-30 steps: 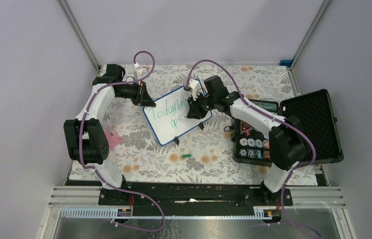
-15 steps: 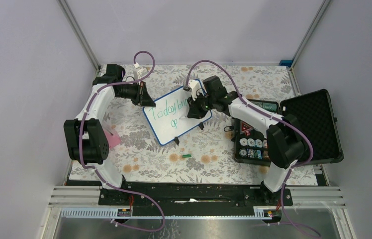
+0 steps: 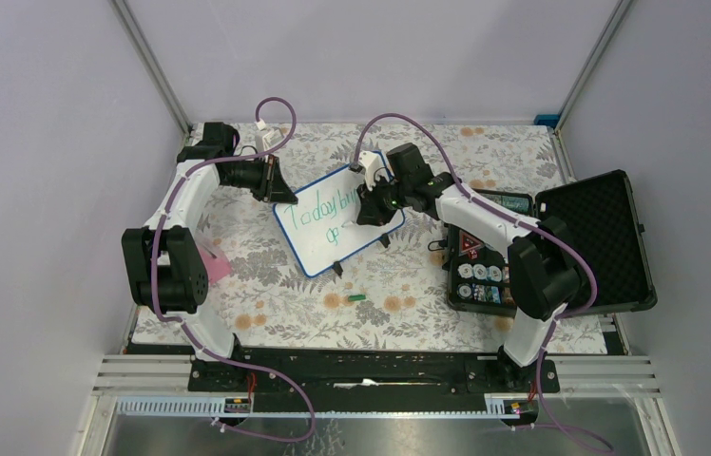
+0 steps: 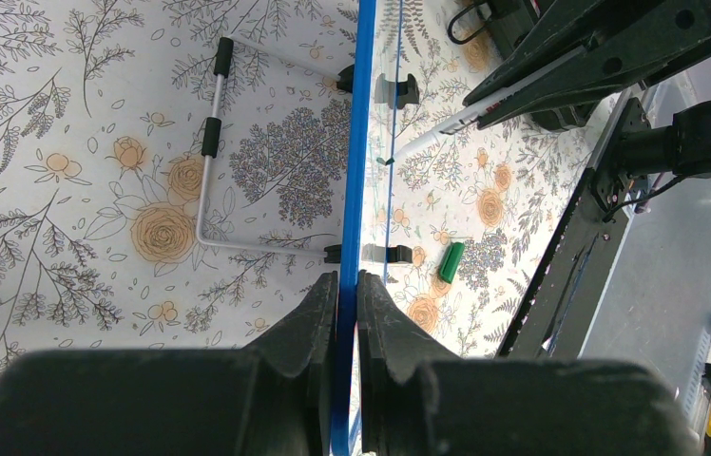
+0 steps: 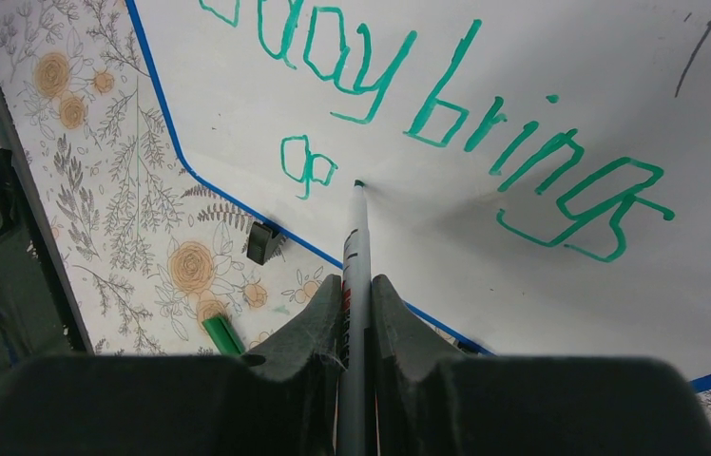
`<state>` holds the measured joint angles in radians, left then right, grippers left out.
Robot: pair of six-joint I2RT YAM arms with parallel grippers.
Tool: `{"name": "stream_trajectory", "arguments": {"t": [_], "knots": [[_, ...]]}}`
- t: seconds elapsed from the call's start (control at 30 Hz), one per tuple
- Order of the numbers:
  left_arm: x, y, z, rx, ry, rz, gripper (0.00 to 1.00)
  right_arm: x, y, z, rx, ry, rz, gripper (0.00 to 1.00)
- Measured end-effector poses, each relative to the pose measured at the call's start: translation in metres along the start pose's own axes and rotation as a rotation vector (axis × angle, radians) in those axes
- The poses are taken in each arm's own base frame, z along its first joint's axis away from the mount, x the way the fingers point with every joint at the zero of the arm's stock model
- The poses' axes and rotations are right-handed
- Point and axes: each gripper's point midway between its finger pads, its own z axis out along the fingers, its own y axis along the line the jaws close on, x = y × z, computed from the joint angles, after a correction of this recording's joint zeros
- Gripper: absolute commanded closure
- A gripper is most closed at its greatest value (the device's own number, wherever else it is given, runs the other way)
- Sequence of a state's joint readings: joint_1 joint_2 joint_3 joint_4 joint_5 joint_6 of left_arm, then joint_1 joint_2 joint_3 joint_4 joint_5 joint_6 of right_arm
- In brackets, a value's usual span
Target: Write a sentence on the whiteboard
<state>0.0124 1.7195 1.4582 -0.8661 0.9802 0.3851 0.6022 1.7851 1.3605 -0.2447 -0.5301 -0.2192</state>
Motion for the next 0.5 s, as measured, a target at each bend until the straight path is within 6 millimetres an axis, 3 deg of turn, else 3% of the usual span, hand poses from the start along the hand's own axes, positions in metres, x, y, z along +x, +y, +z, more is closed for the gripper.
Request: {"name": "stream_trajectory", "arguments": {"t": [0.5], "knots": [[0.0, 0.0, 0.0, 0.0, 0.0, 0.0, 1.0, 0.0003, 0.0039, 0.0019, -0.011, 0.002, -0.004, 1.0]]}}
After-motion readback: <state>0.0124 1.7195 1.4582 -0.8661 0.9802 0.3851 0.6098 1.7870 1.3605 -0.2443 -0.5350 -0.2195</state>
